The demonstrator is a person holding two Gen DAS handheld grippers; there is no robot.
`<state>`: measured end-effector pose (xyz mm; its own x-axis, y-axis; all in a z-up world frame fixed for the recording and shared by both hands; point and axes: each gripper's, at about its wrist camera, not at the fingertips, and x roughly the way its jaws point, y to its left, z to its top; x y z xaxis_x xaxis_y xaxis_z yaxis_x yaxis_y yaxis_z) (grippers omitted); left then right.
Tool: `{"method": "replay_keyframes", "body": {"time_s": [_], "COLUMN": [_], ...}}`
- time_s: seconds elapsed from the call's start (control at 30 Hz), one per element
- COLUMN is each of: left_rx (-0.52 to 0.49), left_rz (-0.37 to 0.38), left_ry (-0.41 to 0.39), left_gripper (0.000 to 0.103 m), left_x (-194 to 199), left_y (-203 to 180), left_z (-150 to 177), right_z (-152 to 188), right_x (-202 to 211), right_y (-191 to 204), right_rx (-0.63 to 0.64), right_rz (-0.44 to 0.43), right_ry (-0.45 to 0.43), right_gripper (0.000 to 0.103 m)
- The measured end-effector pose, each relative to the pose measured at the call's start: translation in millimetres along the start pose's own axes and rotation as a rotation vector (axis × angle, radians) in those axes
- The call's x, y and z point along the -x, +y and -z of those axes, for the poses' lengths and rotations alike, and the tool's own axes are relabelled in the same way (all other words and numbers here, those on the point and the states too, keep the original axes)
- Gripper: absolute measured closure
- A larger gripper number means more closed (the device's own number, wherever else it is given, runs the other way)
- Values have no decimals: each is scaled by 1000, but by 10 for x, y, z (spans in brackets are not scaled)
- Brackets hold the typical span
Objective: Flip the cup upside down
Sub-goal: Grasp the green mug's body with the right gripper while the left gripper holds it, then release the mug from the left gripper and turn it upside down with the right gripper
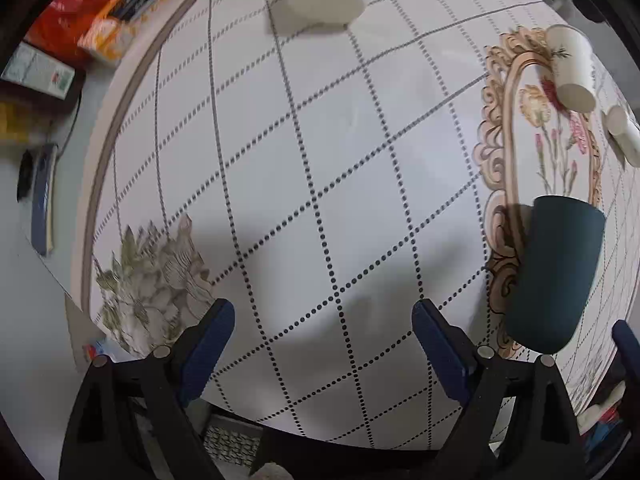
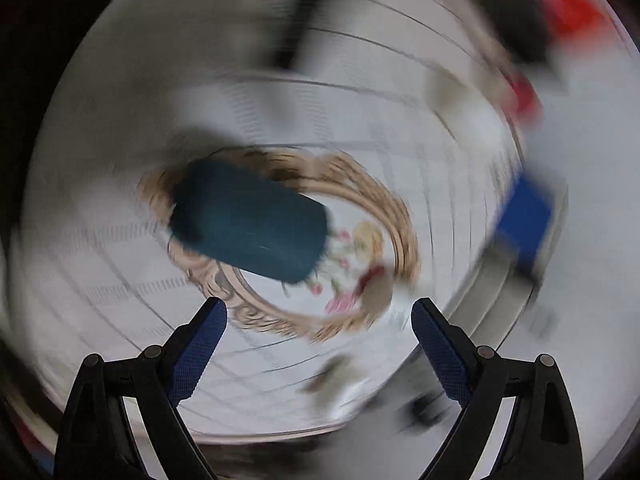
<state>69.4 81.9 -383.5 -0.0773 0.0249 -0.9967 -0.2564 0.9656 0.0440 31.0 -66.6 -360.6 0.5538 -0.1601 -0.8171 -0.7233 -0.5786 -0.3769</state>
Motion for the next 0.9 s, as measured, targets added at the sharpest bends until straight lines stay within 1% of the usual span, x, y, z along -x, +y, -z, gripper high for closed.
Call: {"method": "replay_keyframes", "body": {"time_s": [0.07,0.17,0.2,0.27,0.37,0.53,0.63,0.73,0.83,0.9], "left_rx": [22,45,50,62,74,88,88,84,79,76], "left_rz": [10,19,22,27,32,39,37,35,38,36], "left_ry": [13,30,32,36,39,45,48,50,52,53], "left_gripper": [12,12,12,12,12,12,12,12,12,12], "left_x": [-72,-159,-178,-214,-259,-308,-336,-358,-401,-410], "left_y": [29,69,81,108,149,224,265,284,260,241], "left_z": [24,49,54,66,63,-17,-57,-71,-280,-303], "right_z": [-24,8,36,63,92,82,44,57,78,70], "right_x": [-84,-201,-247,-321,-474,-635,-737,-842,-926,-951], "right_y": [244,504,546,594,621,597,596,579,534,512], "right_rx": [250,535,611,724,848,935,954,967,977,977], "right_rz": [29,63,74,96,140,141,136,130,125,119], "right_ry": [-34,-70,-77,-99,-125,-139,-143,-141,-141,-146], "right_gripper": [8,8,8,8,8,9,10,17,18,18]}}
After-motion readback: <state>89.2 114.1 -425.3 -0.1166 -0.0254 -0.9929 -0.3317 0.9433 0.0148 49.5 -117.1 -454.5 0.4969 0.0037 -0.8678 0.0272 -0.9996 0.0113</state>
